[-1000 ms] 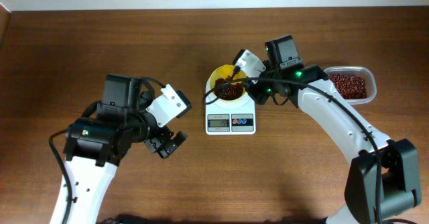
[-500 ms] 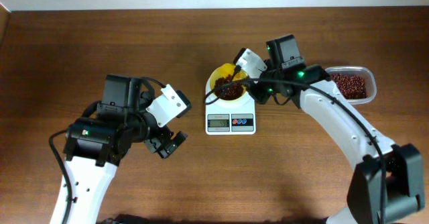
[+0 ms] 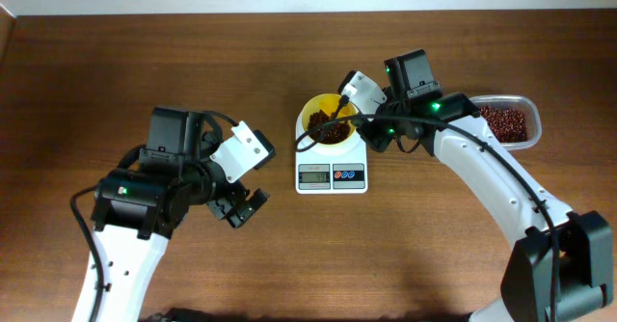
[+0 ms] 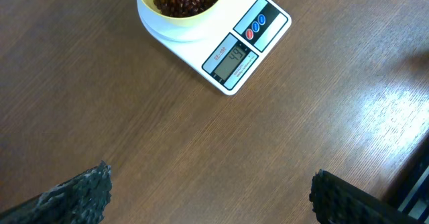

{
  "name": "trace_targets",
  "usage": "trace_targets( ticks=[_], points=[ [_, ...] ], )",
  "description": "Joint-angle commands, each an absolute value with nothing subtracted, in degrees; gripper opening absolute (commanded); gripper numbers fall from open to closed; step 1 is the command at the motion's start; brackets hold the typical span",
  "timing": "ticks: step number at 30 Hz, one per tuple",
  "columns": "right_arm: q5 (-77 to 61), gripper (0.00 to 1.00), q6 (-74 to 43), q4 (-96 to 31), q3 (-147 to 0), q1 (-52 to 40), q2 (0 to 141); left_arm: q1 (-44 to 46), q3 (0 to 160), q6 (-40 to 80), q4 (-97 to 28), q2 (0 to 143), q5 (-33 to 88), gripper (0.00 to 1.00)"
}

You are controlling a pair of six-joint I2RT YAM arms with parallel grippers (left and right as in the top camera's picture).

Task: Scoop item into bowl and weigh 50g on scale
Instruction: 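Keep the yellow scoop tilted over the bowl with the right gripper, then lift the scoop away from the bowl and carry it right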

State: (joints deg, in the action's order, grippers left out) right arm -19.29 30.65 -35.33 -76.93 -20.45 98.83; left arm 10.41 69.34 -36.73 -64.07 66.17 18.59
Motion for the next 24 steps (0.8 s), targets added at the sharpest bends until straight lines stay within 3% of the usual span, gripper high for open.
trace_targets(
  ticks=[1,21,24],
  points=[
    [-20.78,0.04,30.85,-35.14,-77.82,-20.56,97.8,9.96,70.35,-37.8,-64.16,66.32,18.59,0.99],
    [-20.88,0.04,28.47,-34.94,-77.82,-20.56,97.82,9.96,70.35,-37.78,-64.16,66.32,18.59,0.99],
    [-14.37,0.04,34.63,-34.48,-77.82,-21.23,97.82,9.96,70.35,-37.8,-64.16,66.32,18.59,0.99]
  ],
)
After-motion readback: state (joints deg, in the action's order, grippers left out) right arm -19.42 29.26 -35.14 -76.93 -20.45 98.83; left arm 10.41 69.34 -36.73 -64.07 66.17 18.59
